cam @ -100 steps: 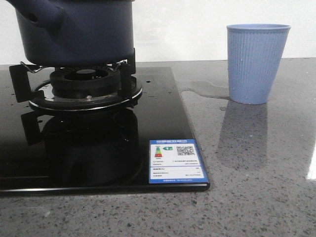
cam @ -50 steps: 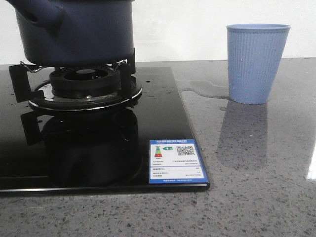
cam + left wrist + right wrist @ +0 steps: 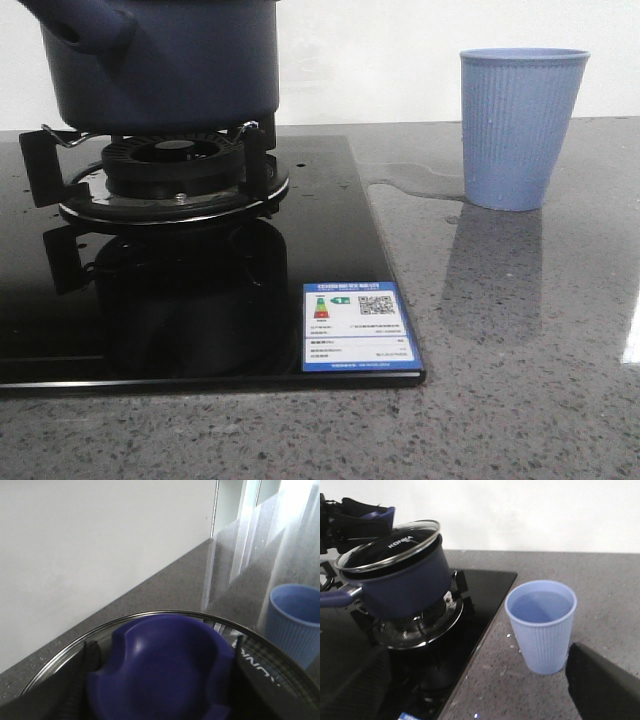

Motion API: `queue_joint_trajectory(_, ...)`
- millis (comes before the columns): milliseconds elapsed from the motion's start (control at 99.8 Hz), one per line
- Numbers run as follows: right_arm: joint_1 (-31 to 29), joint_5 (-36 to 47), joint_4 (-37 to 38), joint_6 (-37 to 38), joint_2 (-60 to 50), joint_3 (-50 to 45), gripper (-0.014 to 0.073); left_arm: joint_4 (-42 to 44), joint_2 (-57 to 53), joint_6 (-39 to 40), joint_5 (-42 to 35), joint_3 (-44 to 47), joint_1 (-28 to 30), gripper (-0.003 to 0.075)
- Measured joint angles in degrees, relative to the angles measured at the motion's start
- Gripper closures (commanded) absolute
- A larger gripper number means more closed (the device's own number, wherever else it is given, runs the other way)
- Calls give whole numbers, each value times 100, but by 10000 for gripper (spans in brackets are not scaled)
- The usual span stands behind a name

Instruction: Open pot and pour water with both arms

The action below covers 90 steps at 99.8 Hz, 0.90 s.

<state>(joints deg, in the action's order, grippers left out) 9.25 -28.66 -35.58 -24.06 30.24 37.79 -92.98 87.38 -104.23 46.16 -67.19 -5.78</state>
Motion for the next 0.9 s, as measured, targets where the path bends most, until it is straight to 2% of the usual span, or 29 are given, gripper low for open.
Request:
queue_joint_trajectory(210,0,539,156,-10,162,-205,-50,-573,-539,0,153,0,311,491)
queue_joint_trajectory(491,74,1066,166,-225,1103,-425,-50,-619,-1480,-4,363,0,321,491)
queue_joint_trajectory(651,533,2078,166,-538,1626,-447,-50,-619,-1860,-4,417,0,321,491)
queue_joint_trajectory(902,1476,3667,175,-601,2286,-775,-50,-619,-2101,-4,441,0,321,491)
